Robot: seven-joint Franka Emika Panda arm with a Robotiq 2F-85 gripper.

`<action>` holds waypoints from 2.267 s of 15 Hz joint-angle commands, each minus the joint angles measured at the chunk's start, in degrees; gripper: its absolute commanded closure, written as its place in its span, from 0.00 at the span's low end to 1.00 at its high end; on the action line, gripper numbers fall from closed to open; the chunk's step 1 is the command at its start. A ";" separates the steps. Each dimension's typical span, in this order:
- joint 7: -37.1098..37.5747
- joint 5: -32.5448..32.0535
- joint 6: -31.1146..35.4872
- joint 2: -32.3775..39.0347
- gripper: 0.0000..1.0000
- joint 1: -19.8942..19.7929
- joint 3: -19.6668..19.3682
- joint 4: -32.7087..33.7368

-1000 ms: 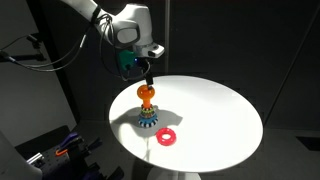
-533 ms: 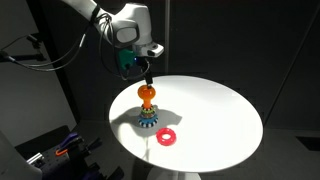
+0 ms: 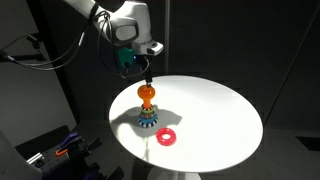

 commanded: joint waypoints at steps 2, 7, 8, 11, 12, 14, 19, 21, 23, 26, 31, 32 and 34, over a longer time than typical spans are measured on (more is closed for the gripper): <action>-0.73 0.63 -3.31 -2.59 0.00 0.11 -0.04 -0.75; -0.61 0.48 -6.00 -4.19 0.00 0.09 -0.03 -1.23; -0.61 0.50 -6.52 -4.38 0.00 0.08 -0.03 -1.26; -0.41 0.48 -8.06 -4.69 0.00 0.06 -0.03 -1.24; -0.34 0.42 -8.48 -4.70 0.00 0.05 -0.03 -1.26; -0.54 0.51 -9.15 -4.75 0.00 0.04 -0.04 -1.35; -1.95 1.40 -9.09 -4.64 0.00 0.09 -0.04 -1.70; -2.71 1.71 -8.78 -4.56 0.00 0.12 -0.02 -1.91; -3.66 1.99 -8.73 -4.52 0.00 0.16 -0.01 -2.05; -5.57 3.18 -8.44 -4.46 0.00 0.23 0.02 -2.26; -7.55 4.40 -8.40 -4.44 0.00 0.24 0.02 -2.37; -7.58 4.32 -8.16 -4.46 0.00 0.24 0.02 -2.44; -7.80 4.26 -8.00 -4.40 0.00 0.22 0.00 -2.48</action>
